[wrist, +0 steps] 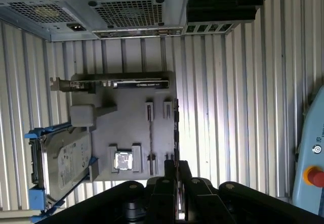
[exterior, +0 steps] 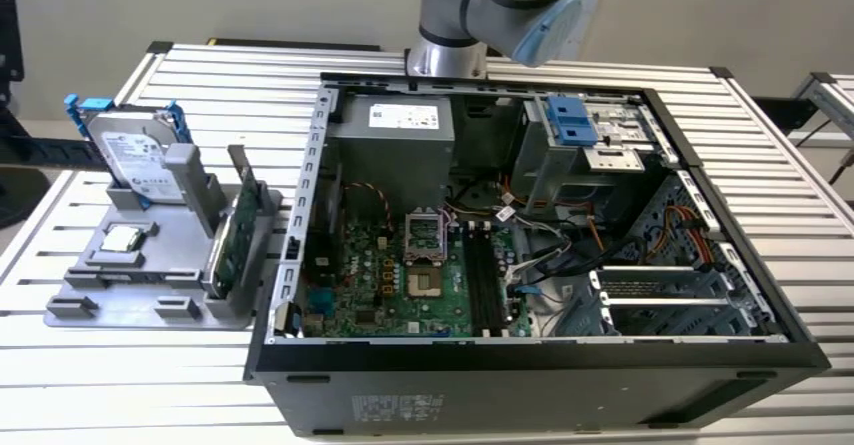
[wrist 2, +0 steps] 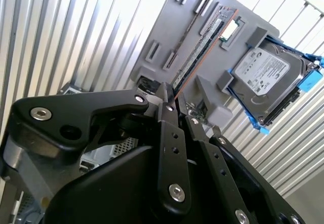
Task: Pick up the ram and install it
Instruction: 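Pick up the ram and move it above insertion slot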
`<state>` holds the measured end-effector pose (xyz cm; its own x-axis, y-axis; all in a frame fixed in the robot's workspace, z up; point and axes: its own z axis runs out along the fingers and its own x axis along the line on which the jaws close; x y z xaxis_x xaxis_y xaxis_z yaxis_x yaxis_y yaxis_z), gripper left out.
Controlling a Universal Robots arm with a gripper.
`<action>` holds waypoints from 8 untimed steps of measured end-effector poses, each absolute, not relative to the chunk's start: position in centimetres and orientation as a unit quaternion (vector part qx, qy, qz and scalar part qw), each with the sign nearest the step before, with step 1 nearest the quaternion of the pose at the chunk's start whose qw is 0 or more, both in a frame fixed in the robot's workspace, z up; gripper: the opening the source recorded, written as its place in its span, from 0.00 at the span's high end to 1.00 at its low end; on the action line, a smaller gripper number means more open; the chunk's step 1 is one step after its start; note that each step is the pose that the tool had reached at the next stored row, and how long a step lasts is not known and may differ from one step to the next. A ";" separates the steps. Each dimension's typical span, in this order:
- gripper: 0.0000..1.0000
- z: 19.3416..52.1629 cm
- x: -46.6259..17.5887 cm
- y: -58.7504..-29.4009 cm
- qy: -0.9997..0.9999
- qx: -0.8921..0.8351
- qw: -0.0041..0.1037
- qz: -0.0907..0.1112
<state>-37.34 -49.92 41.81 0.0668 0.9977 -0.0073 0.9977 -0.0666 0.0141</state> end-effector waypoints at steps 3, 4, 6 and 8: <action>1.00 41.8 -36.6 -49.9 0.683 0.730 0.008 0.002; 1.00 41.8 -36.3 -49.9 0.683 0.730 0.008 0.002; 1.00 41.8 -35.8 -49.9 0.683 0.730 0.008 0.002; 1.00 41.8 -35.3 -49.9 0.683 0.730 0.008 0.002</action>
